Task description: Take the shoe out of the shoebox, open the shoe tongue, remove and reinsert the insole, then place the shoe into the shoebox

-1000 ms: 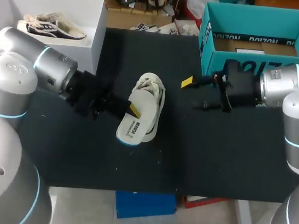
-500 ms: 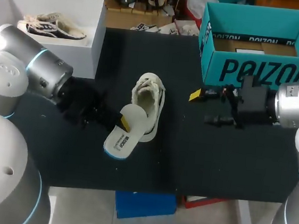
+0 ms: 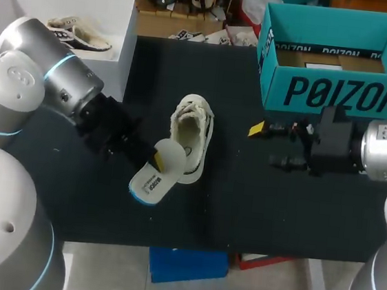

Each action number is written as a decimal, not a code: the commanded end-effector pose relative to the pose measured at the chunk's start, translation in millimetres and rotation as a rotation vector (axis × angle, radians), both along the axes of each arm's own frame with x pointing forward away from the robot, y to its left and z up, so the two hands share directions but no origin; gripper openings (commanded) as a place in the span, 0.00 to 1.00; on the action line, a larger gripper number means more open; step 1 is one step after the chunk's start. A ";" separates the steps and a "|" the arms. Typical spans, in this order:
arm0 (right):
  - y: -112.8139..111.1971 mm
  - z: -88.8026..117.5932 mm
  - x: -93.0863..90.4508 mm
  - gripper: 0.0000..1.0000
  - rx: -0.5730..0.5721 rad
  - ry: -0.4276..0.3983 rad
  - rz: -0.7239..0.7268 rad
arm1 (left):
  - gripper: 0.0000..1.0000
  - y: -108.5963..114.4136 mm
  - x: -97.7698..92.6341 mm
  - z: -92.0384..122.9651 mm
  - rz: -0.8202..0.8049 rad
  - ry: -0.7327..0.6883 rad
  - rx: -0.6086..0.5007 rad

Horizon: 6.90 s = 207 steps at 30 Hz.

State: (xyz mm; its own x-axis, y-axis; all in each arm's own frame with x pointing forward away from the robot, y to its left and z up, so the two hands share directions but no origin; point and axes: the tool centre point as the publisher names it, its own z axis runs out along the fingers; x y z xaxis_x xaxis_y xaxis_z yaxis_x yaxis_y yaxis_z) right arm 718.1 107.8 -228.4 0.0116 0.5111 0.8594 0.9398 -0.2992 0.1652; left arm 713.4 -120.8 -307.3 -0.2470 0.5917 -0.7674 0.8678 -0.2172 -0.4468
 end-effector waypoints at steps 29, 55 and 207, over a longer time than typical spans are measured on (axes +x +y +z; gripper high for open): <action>1.5 -1.2 -0.3 1.00 0.000 -0.001 -0.002 | 0.00 -27.9 73.7 -45.0 -0.114 -0.028 0.174; 1.5 -1.2 -0.3 1.00 0.000 -0.001 -0.002 | 0.00 -49.6 125.2 -66.5 -0.040 -0.099 0.181; 1.5 -1.2 -0.3 1.00 0.000 -0.001 -0.002 | 0.00 -43.0 128.7 -72.2 0.036 -0.104 0.135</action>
